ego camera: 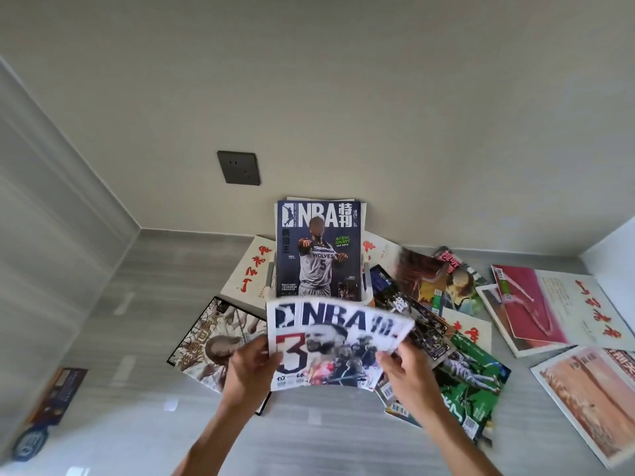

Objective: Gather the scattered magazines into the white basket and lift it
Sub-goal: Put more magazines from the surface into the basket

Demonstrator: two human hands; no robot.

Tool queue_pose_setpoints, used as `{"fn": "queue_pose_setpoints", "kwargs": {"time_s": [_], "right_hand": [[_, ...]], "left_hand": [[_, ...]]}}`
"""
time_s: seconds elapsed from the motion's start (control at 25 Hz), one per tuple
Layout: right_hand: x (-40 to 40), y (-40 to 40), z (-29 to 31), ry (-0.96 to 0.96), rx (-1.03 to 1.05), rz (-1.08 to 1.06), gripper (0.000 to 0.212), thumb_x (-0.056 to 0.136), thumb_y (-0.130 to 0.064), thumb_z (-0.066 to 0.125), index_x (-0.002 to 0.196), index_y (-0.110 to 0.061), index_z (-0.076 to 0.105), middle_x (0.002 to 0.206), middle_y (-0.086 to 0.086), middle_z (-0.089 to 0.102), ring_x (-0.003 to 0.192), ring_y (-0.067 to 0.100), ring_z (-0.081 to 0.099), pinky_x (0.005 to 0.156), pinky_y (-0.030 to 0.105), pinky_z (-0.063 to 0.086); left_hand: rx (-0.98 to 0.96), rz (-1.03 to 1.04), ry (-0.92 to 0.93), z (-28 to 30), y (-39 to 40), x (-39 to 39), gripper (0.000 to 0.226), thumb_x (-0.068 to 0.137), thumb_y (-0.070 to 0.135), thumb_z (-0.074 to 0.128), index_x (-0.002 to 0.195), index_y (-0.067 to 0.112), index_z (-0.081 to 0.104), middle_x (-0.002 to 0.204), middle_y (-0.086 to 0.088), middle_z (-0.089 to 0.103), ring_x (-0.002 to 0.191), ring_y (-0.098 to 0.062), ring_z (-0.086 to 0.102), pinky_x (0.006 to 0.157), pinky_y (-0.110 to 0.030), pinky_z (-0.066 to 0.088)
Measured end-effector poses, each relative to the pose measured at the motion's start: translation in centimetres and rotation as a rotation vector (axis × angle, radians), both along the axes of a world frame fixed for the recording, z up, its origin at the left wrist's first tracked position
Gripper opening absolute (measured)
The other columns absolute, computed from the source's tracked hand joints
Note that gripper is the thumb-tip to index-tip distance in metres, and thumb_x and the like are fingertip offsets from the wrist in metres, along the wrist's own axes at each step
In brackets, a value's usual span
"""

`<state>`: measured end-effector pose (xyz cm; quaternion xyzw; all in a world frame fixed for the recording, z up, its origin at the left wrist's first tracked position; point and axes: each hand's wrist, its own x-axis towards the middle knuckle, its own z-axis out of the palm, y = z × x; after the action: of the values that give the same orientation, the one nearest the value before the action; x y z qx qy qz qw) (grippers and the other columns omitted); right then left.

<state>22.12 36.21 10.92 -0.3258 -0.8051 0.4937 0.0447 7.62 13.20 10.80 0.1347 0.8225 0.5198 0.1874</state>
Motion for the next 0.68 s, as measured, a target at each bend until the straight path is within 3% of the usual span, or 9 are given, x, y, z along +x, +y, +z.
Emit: {"fn": "queue_pose_setpoints", "kwargs": {"time_s": [0.08, 0.2, 0.28, 0.4, 0.48, 0.56, 0.68], "right_hand": [[-3.6, 1.9, 2.6, 0.129, -0.076, -0.076, 0.009, 0.096, -0.018, 0.055, 0.101, -0.024, 0.060, 0.087, 0.005, 0.069, 0.067, 0.018, 0.069, 0.062, 0.046, 0.059], [-10.1, 5.0, 5.5, 0.261, -0.126, -0.151, 0.014, 0.096, -0.017, 0.055, 0.107, -0.022, 0.060, 0.091, 0.001, 0.068, 0.065, 0.007, 0.068, 0.062, 0.031, 0.060], [-14.1, 6.3, 6.0, 0.283, -0.138, -0.179, 0.015, 0.096, -0.013, 0.055, 0.107, -0.019, 0.062, 0.090, -0.004, 0.067, 0.067, 0.007, 0.067, 0.063, 0.028, 0.059], [-18.1, 7.4, 4.4, 0.208, -0.113, -0.168, 0.017, 0.099, -0.012, 0.051, 0.112, -0.016, 0.060, 0.091, -0.005, 0.066, 0.081, 0.022, 0.070, 0.077, 0.043, 0.061], [-19.6, 8.0, 2.5, 0.163, -0.105, -0.167, 0.018, 0.100, -0.012, 0.047, 0.111, -0.017, 0.059, 0.097, 0.002, 0.067, 0.090, 0.032, 0.069, 0.083, 0.054, 0.057], [-20.3, 8.5, 0.4, 0.089, -0.071, -0.163, 0.017, 0.100, -0.014, 0.045, 0.109, -0.016, 0.059, 0.101, 0.008, 0.068, 0.090, 0.032, 0.069, 0.082, 0.057, 0.056], [-20.3, 8.6, -2.0, -0.031, -0.077, -0.082, 0.024, 0.098, -0.015, 0.048, 0.121, -0.017, 0.054, 0.118, 0.012, 0.066, 0.099, 0.029, 0.068, 0.091, 0.055, 0.054]], "left_hand": [[0.029, 0.019, 0.034, 3.0, 2.0, -3.7, 0.026, 0.084, 0.005, 0.068, 0.091, 0.030, 0.072, 0.082, 0.005, 0.078, 0.070, -0.019, 0.075, 0.061, -0.042, 0.062], [0.100, 0.071, -0.019, 6.1, 5.3, -10.7, 0.019, 0.087, 0.007, 0.066, 0.090, 0.025, 0.073, 0.087, 0.001, 0.077, 0.074, -0.018, 0.074, 0.067, -0.036, 0.062], [0.142, 0.101, -0.043, 6.7, 7.4, -14.3, 0.018, 0.086, 0.005, 0.068, 0.089, 0.021, 0.074, 0.084, 0.002, 0.078, 0.069, -0.012, 0.071, 0.061, -0.026, 0.059], [0.101, 0.127, 0.024, 4.7, 9.5, -17.3, 0.017, 0.087, 0.003, 0.064, 0.089, 0.019, 0.070, 0.082, 0.002, 0.075, 0.054, 0.000, 0.063, 0.046, -0.013, 0.049], [0.023, 0.125, 0.013, 2.5, 9.9, -18.5, 0.021, 0.087, 0.005, 0.063, 0.088, 0.025, 0.067, 0.088, -0.001, 0.075, 0.065, -0.007, 0.068, 0.057, -0.024, 0.058], [-0.029, 0.086, -0.063, 0.0, 9.8, -19.2, 0.025, 0.087, 0.007, 0.064, 0.085, 0.031, 0.066, 0.093, -0.003, 0.076, 0.075, -0.018, 0.073, 0.073, -0.041, 0.062], [-0.094, 0.075, -0.109, -3.2, 9.1, -19.4, 0.024, 0.086, 0.009, 0.066, 0.083, 0.033, 0.066, 0.093, -0.005, 0.077, 0.069, -0.019, 0.075, 0.069, -0.048, 0.062]]}}
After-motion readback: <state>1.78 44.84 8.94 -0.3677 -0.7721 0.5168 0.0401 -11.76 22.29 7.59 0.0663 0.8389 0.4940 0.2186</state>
